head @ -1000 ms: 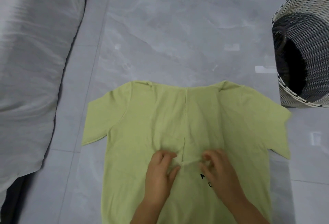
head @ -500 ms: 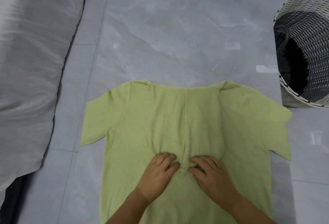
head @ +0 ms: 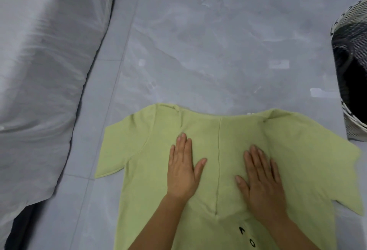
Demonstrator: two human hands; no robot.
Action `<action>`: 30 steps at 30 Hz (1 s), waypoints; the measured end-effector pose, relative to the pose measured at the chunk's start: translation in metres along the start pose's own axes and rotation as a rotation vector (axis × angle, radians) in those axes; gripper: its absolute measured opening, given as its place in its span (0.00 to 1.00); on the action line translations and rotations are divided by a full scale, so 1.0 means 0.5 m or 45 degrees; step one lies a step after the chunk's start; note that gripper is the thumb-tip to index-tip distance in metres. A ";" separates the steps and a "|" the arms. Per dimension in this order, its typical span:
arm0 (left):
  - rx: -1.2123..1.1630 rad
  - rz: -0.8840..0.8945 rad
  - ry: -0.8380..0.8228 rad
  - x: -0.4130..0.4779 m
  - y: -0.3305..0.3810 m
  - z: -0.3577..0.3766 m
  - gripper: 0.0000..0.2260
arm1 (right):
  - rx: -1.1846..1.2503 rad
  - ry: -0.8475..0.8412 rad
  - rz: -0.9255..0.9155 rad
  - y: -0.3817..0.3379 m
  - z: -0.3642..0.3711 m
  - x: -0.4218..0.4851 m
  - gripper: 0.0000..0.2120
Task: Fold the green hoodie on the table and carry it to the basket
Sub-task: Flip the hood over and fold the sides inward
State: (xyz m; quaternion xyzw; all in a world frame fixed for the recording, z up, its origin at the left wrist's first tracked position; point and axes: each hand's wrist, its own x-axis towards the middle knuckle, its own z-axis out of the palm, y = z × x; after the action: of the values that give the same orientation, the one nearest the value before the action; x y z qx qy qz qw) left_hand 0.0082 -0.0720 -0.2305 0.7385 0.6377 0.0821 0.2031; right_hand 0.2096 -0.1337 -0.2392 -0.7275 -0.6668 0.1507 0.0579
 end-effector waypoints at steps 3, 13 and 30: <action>-0.105 0.061 0.169 0.033 0.017 -0.028 0.26 | 0.098 0.146 -0.060 -0.020 -0.022 0.019 0.28; -0.889 -0.870 0.003 0.249 -0.003 -0.083 0.11 | -0.056 0.144 -0.069 0.000 -0.020 0.179 0.30; 0.237 0.253 -0.009 0.084 -0.015 0.016 0.30 | -0.090 0.127 -0.039 0.002 -0.013 0.144 0.32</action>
State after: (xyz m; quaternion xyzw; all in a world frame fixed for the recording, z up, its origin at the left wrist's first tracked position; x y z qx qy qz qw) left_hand 0.0116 -0.0316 -0.2466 0.8139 0.5656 0.0398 0.1267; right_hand 0.2170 -0.0621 -0.2434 -0.7255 -0.6790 0.0896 0.0676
